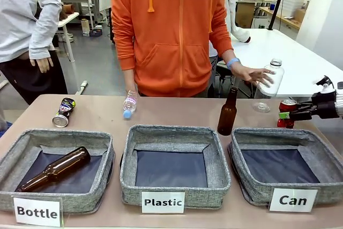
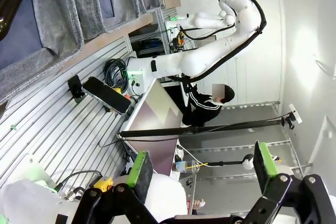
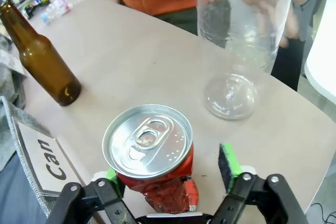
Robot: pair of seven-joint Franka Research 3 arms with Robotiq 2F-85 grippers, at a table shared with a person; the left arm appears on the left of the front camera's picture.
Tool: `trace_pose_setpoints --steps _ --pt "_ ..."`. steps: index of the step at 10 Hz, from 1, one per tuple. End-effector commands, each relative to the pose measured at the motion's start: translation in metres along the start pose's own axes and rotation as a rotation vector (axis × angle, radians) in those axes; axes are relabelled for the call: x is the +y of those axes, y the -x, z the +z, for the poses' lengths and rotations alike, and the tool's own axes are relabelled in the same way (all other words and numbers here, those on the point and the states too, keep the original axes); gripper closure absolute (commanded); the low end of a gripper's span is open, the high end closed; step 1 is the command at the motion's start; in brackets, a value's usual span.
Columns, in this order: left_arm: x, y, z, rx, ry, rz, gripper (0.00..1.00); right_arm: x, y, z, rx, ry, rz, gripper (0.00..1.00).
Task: Sort the can waste into the basket.
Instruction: Pick up the can waste from the table and place it in the right Fabric basket.
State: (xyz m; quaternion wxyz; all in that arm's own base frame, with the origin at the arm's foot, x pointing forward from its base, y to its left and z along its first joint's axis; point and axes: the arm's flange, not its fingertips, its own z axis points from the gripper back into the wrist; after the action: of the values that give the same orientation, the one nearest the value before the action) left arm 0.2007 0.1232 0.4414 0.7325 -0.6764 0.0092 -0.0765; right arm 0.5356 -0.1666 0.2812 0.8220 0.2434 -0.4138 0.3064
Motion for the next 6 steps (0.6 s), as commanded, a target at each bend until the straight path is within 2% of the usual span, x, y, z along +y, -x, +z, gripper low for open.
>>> trace_pose_setpoints --steps 1,2,3,5,6 --pt "-0.001 0.001 0.001 -0.005 0.024 -0.017 0.0 -0.001 0.003 -0.001 -0.02 -0.018 0.027 1.0" --pt "-0.001 0.001 0.001 -0.005 0.024 -0.017 0.0 0.0 0.004 0.0 -0.02 -0.018 0.031 0.65" --pt "-0.001 0.001 0.001 -0.005 0.024 -0.017 0.0 0.002 0.003 0.003 -0.021 -0.02 0.034 1.0" --pt "-0.001 0.001 0.001 -0.005 0.024 -0.017 0.0 0.004 -0.001 0.027 -0.015 0.0 0.054 1.0" --pt "-0.001 0.001 0.001 -0.005 0.024 -0.017 0.0 0.0 0.0 0.058 -0.012 0.101 0.051 1.0"
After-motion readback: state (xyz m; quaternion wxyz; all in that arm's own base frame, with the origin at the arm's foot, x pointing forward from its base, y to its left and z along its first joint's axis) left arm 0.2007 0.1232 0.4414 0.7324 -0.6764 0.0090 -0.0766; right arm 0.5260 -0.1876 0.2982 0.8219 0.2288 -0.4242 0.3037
